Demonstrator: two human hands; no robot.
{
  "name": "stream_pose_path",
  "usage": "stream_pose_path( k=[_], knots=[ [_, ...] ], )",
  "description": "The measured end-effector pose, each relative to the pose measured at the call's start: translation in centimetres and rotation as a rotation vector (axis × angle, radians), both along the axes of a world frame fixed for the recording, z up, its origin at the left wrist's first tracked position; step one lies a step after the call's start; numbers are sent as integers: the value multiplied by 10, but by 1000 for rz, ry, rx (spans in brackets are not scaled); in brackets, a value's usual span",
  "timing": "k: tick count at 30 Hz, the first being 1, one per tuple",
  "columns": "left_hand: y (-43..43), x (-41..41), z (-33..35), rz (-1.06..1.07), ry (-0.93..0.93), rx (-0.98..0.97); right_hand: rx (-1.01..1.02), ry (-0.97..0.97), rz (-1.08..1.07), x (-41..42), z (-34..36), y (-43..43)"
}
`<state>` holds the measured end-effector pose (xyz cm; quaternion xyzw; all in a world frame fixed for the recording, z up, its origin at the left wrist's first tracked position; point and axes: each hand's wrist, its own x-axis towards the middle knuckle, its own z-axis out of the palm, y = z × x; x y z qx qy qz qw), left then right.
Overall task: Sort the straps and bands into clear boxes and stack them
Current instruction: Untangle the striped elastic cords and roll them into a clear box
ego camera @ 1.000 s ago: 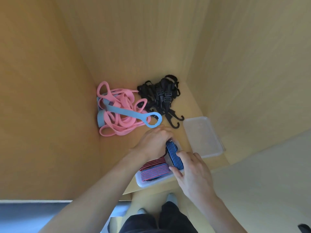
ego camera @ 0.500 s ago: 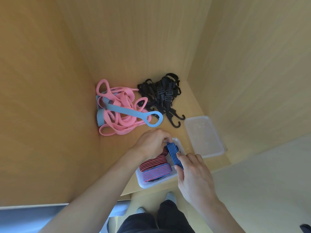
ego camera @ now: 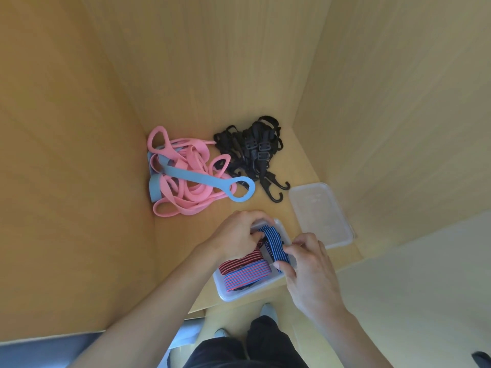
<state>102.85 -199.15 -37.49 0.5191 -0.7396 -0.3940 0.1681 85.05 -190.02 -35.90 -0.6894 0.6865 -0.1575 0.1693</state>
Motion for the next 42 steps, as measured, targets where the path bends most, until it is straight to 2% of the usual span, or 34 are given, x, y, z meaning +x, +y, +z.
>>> stream_pose_path(
  k=[3,9,17,22,28,42],
  knots=[
    [-1,0,-5,13,-28,-14,31,-40,-19,-1,-2,-4],
    [-1,-3,-12,54,-26,-40,90,0,20,-1,-1,-14],
    [-4,-8,-11,27,-107,-93,149,199,85,9,-3,-17],
    [-4,-7,-9,72,-13,30,140,231,66,11,-2,-19],
    [-4,-10,-11,94,-77,-10,32,97,61,8,0,-11],
    [-13,-16,-7,62,-83,40,264,-61,2,4,3,-29]
  ],
)
